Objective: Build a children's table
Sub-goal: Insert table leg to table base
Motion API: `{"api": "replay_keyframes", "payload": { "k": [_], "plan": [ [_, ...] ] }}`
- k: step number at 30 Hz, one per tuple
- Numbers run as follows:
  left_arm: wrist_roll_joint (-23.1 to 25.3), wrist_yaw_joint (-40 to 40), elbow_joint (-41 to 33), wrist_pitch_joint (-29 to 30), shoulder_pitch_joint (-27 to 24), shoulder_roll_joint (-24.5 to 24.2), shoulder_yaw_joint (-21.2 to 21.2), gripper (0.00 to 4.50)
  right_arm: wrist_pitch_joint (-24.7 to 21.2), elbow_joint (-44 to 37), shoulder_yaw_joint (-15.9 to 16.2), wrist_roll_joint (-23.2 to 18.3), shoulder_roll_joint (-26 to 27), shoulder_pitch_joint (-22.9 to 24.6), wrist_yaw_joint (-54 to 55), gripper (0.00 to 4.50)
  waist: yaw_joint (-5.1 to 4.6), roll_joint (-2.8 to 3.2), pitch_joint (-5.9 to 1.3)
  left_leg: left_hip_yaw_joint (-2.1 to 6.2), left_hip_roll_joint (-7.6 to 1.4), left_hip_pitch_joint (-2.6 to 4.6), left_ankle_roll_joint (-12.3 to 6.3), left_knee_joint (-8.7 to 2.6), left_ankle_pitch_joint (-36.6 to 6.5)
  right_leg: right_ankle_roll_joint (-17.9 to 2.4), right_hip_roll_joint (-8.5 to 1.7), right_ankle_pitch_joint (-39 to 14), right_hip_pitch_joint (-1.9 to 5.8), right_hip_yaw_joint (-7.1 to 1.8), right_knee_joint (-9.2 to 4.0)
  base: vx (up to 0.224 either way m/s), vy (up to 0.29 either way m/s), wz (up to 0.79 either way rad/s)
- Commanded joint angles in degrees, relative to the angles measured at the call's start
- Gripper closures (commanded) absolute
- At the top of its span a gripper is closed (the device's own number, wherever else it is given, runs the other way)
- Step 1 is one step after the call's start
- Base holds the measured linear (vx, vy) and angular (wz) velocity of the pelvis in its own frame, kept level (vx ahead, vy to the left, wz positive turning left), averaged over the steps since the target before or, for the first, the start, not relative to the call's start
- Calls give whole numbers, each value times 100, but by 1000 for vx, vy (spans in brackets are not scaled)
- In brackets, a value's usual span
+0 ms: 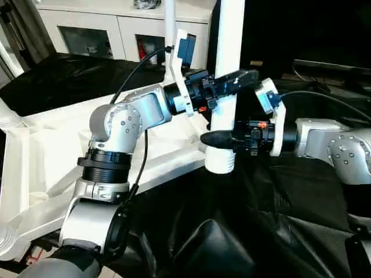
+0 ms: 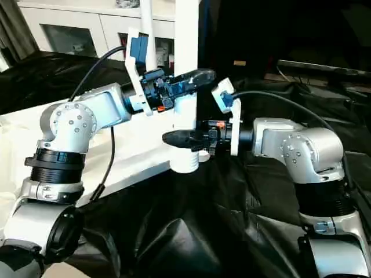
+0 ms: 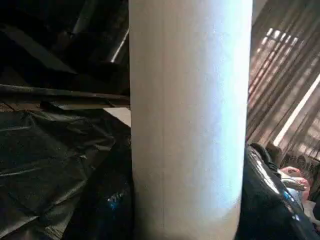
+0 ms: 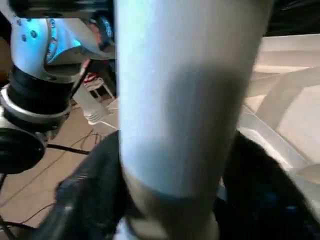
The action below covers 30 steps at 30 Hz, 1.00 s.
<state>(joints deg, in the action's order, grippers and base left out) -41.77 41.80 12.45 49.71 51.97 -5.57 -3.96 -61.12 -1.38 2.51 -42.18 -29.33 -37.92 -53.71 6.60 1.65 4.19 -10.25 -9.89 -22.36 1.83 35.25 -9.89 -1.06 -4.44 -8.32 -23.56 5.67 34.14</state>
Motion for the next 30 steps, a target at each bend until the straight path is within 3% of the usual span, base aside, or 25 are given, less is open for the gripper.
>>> {"api": "replay_keyframes", "payload": {
  "k": [1,4,11,13,16,17,19,21,25,26,28,29,30],
  "plan": [
    [-55,75,-232,19,7,6,54,260,-21,111,5,66,-22,-66,70,200,23,-143,-524,106,-270,96,-182,-342,-722,-650,-430,-2155,351,-274,-457,0,0,0],
    [-43,69,-219,6,-3,3,53,260,-7,137,-6,65,-5,-66,62,236,21,-141,-528,106,-272,98,-186,-341,-721,-660,-429,-2122,351,-278,-450,0,0,0],
    [12,142,-234,-77,-19,-42,106,260,44,162,-28,70,27,-47,74,259,18,-138,-526,108,-271,102,-165,-342,-753,-645,-429,-2162,348,-275,-461,0,0,0],
    [126,-64,-154,-128,7,-19,87,190,54,155,-40,67,45,-38,87,259,18,-131,-527,114,-276,98,-162,-345,-746,-642,-432,-2139,351,-276,-457,0,0,0],
    [69,-137,3,-101,58,22,-30,181,85,143,-61,46,83,-27,119,259,19,-137,-528,108,-270,98,-153,-342,-746,-656,-435,-2166,351,-275,-457,0,0,0],
    [59,-131,9,-102,59,25,-41,157,89,140,-66,42,90,-25,126,259,19,-137,-528,108,-270,98,-153,-342,-746,-656,-435,-2166,351,-275,-457,0,0,0],
    [84,-191,2,-510,60,152,-180,149,144,110,-208,-35,240,30,251,259,15,-139,-526,109,-272,97,-163,-342,-751,-663,-435,-2155,349,-273,-469,0,0,0],
    [-84,-395,62,-1187,155,464,-648,146,263,75,-434,-132,483,121,483,259,16,-139,-528,105,-270,90,-166,-333,-774,-701,-452,-2152,357,-267,-490,0,0,0],
    [-484,-1192,353,-1941,467,853,-1505,145,492,15,-949,-348,983,355,1034,259,23,-130,-549,115,-267,94,-180,-336,-787,-763,-447,-2005,365,-252,-465,0,0,0],
    [-501,-1246,382,-1991,488,869,-1555,145,498,13,-981,-362,1010,370,1071,259,19,-129,-544,112,-268,90,-195,-336,-790,-753,-438,-1994,357,-256,-475,0,0,0],
    [-509,-1620,716,-2705,657,885,-1972,145,644,-13,-1079,-263,1042,583,1222,259,11,-120,-535,112,-255,108,-183,-346,-868,-637,-425,-2113,357,-244,-509,0,0,0],
    [-509,-1620,716,-2705,657,885,-1972,145,644,-13,-1079,-263,1042,583,1222,259,15,-124,-534,115,-248,105,-176,-347,-877,-586,-421,-2150,357,-240,-517,0,0,0],
    [-198,-1568,856,-2689,572,671,-1821,145,860,-31,-1129,-40,1039,758,1398,259,18,-120,-526,128,-258,103,-149,-369,-872,-441,-423,-2229,347,-246,-521,0,0,0]
  ]
}}
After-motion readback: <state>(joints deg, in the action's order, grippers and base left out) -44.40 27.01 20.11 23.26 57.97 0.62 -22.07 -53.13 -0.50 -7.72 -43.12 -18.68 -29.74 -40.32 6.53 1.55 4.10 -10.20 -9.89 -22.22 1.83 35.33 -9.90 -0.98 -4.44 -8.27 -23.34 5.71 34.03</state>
